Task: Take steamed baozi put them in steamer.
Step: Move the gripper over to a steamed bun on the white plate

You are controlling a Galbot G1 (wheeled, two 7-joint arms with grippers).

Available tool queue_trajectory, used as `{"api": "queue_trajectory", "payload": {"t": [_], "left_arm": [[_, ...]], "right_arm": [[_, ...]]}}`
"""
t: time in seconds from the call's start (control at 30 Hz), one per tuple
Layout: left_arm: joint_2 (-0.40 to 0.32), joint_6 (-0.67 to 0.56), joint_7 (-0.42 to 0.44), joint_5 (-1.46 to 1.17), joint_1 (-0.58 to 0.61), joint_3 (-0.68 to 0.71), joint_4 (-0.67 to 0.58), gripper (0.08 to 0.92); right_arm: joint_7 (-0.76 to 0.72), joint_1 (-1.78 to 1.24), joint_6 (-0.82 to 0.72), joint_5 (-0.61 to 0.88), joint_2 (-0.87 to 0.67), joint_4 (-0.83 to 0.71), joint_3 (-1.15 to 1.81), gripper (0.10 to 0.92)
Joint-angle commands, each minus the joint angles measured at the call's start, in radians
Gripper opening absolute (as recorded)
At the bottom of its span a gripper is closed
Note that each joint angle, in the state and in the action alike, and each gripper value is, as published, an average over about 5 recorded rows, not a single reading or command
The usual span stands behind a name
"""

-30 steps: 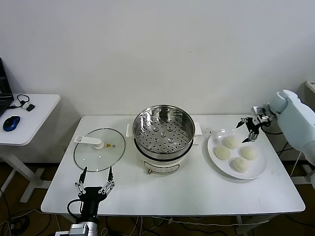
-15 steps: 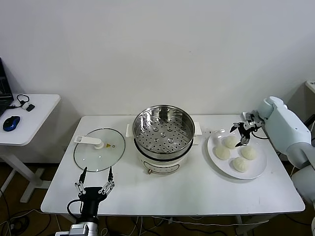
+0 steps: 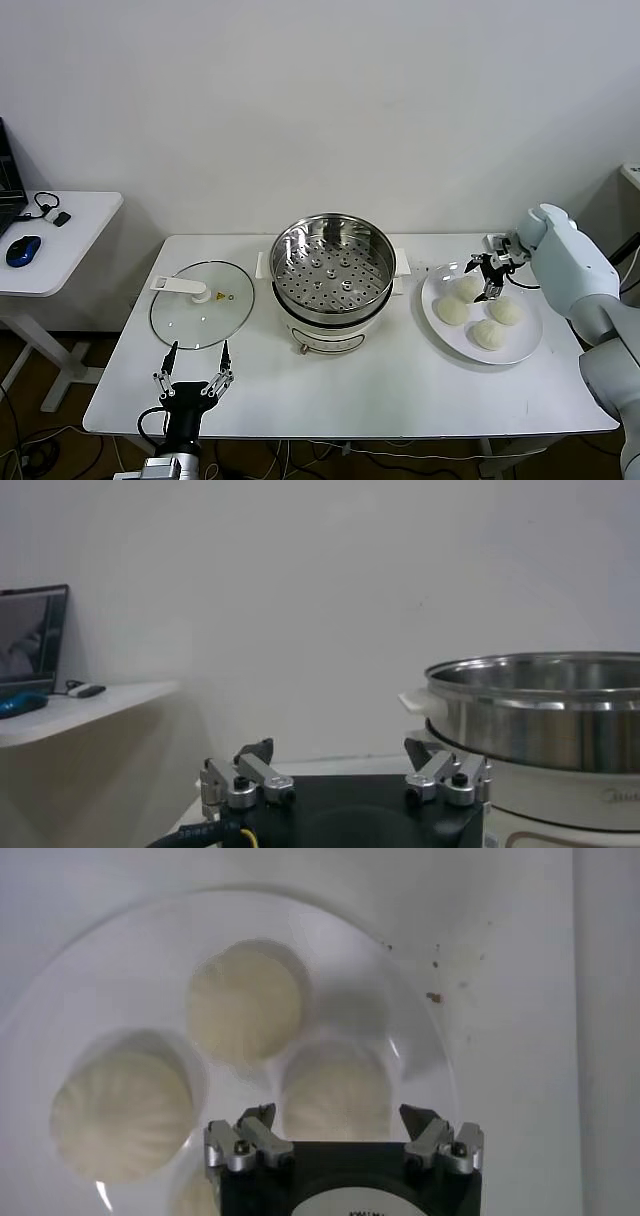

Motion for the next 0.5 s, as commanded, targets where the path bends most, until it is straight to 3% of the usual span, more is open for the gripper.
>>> {"api": "queue_trajectory", "payload": {"t": [0.03,0.33,0.5], "left_arm": [[0.001,-0.001,0.001,-0.001,0.000,0.001,0.001,0.823],[0.002,-0.002,0.003,-0.001,0.003,0.002,0.002,0.823],[0.002,-0.002,0.004,-0.001,0.005,0.003,0.000,0.823]], "right_arm": [[0.008,-0.004,-0.004,-0.051,0.007,-0.012,0.035,0.823],[0.012,-0.010,-0.018,-0.060,0.010,-0.014,0.051,0.821],[0.014,-0.011,-0.026,-0.060,0.011,-0.017,0.056,0.764]]}}
